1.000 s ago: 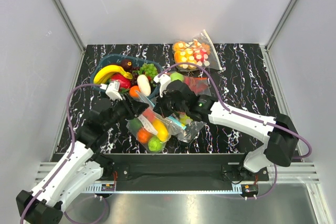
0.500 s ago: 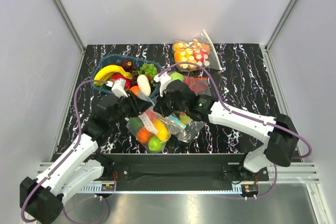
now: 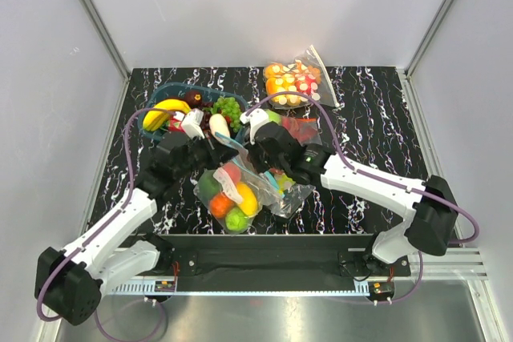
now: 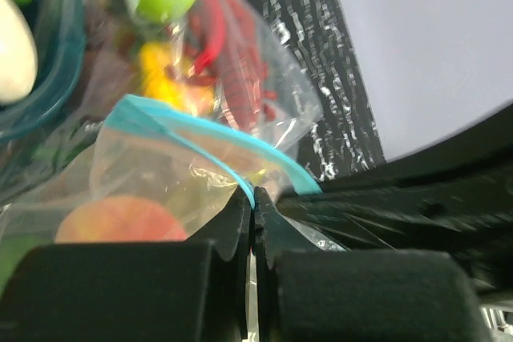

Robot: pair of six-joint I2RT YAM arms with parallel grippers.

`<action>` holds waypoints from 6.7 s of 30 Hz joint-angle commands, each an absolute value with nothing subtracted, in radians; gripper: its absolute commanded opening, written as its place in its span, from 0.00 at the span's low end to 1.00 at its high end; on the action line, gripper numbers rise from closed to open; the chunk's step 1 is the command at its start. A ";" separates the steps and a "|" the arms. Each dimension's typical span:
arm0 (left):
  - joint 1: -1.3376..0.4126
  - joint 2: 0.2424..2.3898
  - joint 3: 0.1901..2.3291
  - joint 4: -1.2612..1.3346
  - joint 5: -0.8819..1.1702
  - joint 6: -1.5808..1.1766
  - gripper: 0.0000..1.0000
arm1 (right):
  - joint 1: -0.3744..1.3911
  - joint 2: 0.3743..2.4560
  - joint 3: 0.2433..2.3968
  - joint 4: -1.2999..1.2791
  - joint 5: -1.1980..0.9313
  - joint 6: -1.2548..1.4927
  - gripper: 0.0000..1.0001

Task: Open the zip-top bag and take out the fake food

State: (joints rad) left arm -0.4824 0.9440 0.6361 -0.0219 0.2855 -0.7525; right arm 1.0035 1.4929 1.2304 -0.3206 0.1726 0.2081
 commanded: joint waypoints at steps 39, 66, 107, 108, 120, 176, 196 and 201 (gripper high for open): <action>-0.469 0.710 0.738 -0.511 0.178 -0.512 0.00 | 1.012 1.453 1.407 -0.531 0.414 0.221 0.12; -0.469 0.741 0.822 -0.560 0.129 -0.433 0.00 | 1.077 1.391 1.388 -0.492 0.184 0.201 0.66; -0.781 1.032 0.948 -0.669 -0.138 -0.297 0.60 | 1.077 1.393 1.287 -0.440 0.242 0.250 0.00; -0.791 1.031 0.927 -0.666 -0.134 -0.308 0.61 | 1.075 1.393 1.284 -0.437 0.241 0.253 0.00; -0.859 1.058 0.873 -0.667 -0.216 -0.400 0.78 | 1.077 1.371 1.247 -0.410 0.232 0.259 0.00; -0.221 1.372 1.377 -0.272 -0.078 -0.262 0.36 | 1.075 1.382 1.233 -0.428 0.225 0.270 0.00; -0.207 1.789 1.568 -0.325 -0.069 -0.158 0.61 | 1.075 1.422 1.249 -0.439 0.216 0.275 0.00; -0.209 1.805 1.568 -0.347 -0.064 -0.153 0.74 | 1.075 1.425 1.253 -0.440 0.207 0.275 0.00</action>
State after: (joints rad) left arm -0.2146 1.8015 1.5349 -0.3668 -0.0738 -0.1677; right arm 1.0718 1.4265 1.2137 -0.4438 0.2165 0.2699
